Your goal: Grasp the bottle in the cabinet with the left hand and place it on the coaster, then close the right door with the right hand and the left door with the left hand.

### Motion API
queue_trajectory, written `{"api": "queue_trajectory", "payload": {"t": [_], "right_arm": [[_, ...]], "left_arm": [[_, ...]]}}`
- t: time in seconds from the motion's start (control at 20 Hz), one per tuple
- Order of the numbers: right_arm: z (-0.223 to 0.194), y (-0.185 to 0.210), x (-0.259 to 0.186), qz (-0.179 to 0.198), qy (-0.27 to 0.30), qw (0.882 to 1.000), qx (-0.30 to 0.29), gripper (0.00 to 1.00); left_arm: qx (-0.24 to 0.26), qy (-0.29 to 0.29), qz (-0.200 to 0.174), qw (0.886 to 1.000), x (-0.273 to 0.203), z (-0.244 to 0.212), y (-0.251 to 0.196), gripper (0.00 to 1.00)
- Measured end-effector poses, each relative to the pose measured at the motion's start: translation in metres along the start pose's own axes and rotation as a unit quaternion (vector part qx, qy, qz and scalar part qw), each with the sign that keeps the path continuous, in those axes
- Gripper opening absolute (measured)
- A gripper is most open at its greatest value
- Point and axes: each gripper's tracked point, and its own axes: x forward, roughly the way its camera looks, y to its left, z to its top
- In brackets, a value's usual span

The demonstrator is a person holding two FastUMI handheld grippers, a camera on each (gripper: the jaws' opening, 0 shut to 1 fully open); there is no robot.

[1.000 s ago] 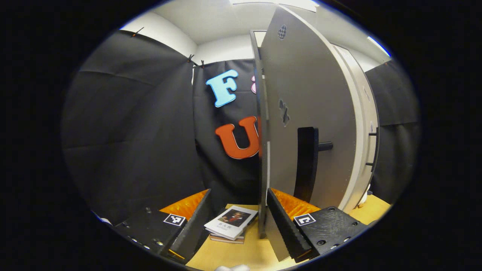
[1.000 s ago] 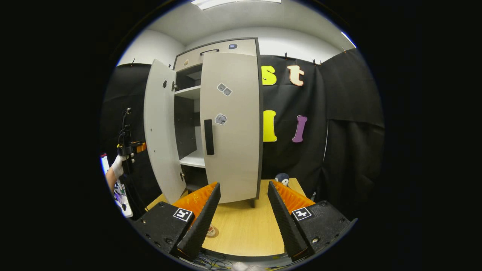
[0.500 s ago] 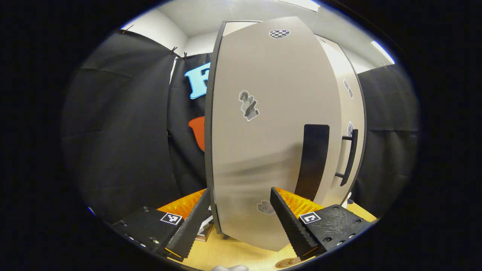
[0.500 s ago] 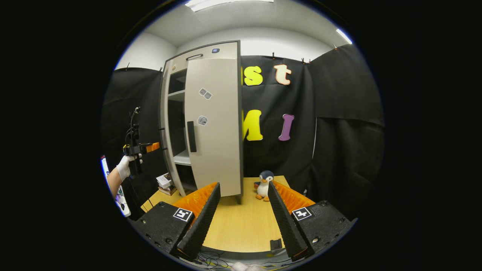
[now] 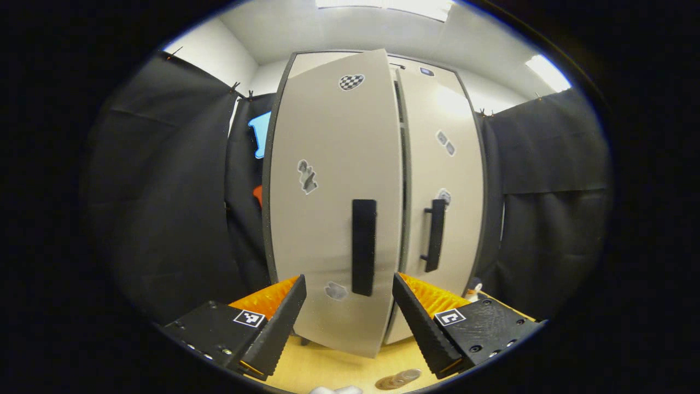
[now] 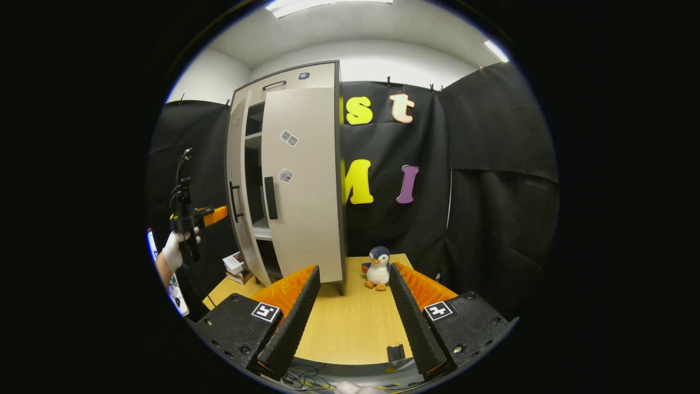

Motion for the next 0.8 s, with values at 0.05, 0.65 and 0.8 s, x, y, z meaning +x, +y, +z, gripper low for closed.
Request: {"api": "queue_trajectory", "payload": {"t": [0.05, 0.65, 0.8], "right_arm": [[0.002, 0.002, 0.001, 0.000, -0.003, 1.000, -0.002, 0.78], [0.019, 0.062, 0.019, 0.003, -0.059, 0.998, 0.011, 0.78], [0.018, 0.080, 0.024, 0.011, -0.065, 0.998, 0.007, 0.78]], "left_arm": [[0.002, 0.001, -0.005, 1.000, -0.012, -0.003, -0.009, 0.96], [0.017, -0.025, -0.025, 0.999, -0.121, 0.007, -0.028, 0.95], [0.023, -0.031, 0.001, 0.999, -0.135, 0.005, -0.003, 0.96]]}}
